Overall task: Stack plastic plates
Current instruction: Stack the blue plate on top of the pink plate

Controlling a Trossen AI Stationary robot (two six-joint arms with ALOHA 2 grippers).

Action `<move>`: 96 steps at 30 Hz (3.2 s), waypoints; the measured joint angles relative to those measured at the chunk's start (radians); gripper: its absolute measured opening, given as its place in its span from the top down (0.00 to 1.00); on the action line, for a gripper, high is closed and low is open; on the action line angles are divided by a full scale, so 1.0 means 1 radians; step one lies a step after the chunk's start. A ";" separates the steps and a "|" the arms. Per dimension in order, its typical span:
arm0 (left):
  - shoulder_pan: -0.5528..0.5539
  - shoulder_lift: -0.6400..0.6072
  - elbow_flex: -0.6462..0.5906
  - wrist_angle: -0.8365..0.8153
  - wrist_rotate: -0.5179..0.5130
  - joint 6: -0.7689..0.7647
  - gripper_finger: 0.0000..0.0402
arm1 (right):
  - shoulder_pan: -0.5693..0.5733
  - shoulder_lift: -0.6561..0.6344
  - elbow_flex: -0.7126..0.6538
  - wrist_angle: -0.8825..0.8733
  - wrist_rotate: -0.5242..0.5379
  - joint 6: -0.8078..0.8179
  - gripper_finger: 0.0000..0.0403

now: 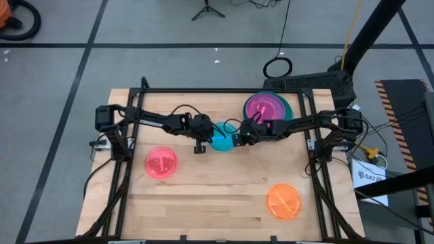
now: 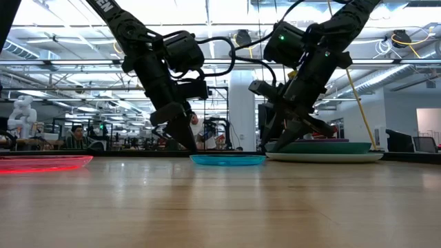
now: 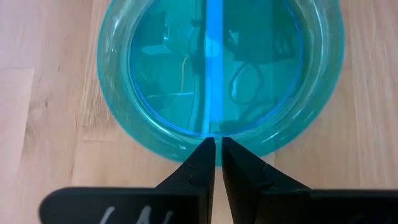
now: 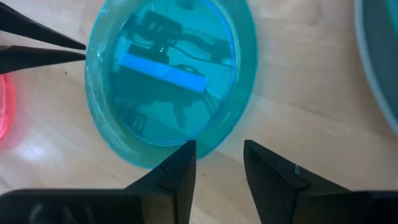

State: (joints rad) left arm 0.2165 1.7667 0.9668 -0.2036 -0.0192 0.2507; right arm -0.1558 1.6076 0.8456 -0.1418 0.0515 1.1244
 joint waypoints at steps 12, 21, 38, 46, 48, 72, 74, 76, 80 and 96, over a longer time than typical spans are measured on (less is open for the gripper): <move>0.000 0.033 0.002 0.010 0.002 -0.008 0.91 | 0.052 -0.001 0.098 -0.067 0.090 0.050 0.68; 0.000 0.041 0.001 0.007 0.002 -0.016 0.91 | 0.090 -0.001 0.109 -0.167 0.191 0.143 0.68; 0.005 0.033 0.001 0.004 0.002 -0.001 0.91 | 0.107 0.104 0.109 -0.086 0.242 0.177 0.68; 0.016 0.010 0.002 -0.034 0.002 0.010 0.91 | 0.128 0.114 0.109 -0.073 0.316 0.203 0.68; 0.020 0.011 0.000 -0.050 0.002 0.010 0.91 | 0.131 0.130 0.109 -0.067 0.319 0.204 0.68; 0.135 -0.241 -0.225 0.151 0.165 -0.013 0.91 | 0.197 0.131 0.108 -0.085 0.382 0.198 0.68; 0.145 -0.246 -0.255 0.208 0.190 -0.012 0.91 | 0.188 0.147 0.107 -0.022 0.390 0.199 0.68; 0.155 -0.239 -0.274 0.235 0.202 -0.005 0.91 | 0.177 0.160 0.109 0.023 0.393 0.199 0.68; 0.160 -0.213 -0.278 0.244 0.208 0.002 0.91 | 0.161 0.182 0.107 0.022 0.394 0.214 0.68; 0.173 -0.116 -0.277 0.288 0.205 0.003 0.91 | 0.157 0.213 0.108 0.071 0.401 0.202 0.68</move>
State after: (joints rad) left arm 0.3894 1.6504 0.6903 0.0840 0.1857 0.2539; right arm 0.0010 1.8206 0.9531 -0.0707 0.4522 1.3261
